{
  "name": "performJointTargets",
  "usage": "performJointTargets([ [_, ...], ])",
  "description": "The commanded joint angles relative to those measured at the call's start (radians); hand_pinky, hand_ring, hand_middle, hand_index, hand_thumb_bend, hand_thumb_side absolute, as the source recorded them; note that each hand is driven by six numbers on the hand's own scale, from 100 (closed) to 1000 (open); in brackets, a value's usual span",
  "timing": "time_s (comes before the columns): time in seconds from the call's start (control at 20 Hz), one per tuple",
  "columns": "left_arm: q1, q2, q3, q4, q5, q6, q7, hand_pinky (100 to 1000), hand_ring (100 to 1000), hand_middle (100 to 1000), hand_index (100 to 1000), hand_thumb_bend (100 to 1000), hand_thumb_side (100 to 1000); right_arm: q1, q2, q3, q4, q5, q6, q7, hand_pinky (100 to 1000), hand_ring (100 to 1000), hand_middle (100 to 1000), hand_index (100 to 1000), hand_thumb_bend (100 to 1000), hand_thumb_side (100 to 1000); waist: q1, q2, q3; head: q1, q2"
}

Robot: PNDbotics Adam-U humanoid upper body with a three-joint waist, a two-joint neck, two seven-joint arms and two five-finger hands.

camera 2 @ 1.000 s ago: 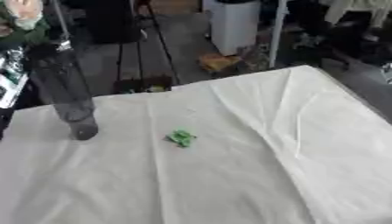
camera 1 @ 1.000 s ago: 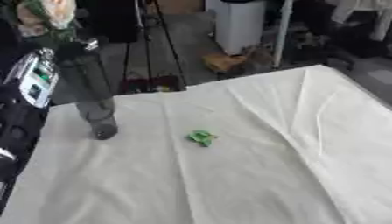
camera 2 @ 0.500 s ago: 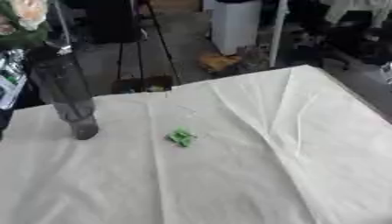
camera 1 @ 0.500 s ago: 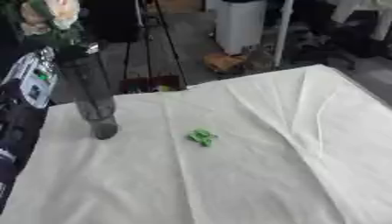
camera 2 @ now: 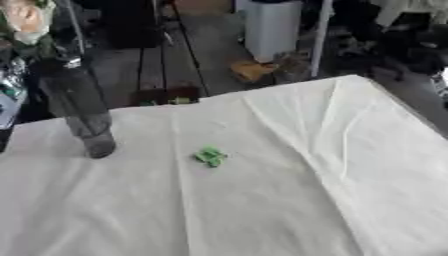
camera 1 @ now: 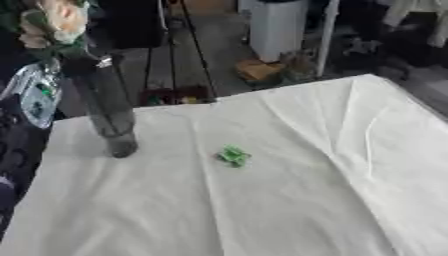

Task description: Arrange flowers into the vase.

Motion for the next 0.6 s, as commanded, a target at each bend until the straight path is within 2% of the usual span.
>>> performJointTargets([
  [0.05,-0.014,0.017,-0.003,-0.029,-0.004,-0.005,-0.010,848,817,789,840,1000,827,-0.012,-0.017,-0.012,-0.007,-0.007,-0.002,0.005,803,837,870,950,159,501,-0.008,-0.013,0.002,-0.005,0.006],
  [0.6,0.007,0.000,-0.016,-0.018,0.008,-0.024,-0.024,847,817,788,841,1000,839,-0.013,-0.016,-0.012,-0.006,-0.010,-0.004,0.007,804,839,871,950,155,501,-0.016,-0.012,0.008,-0.011,0.008],
])
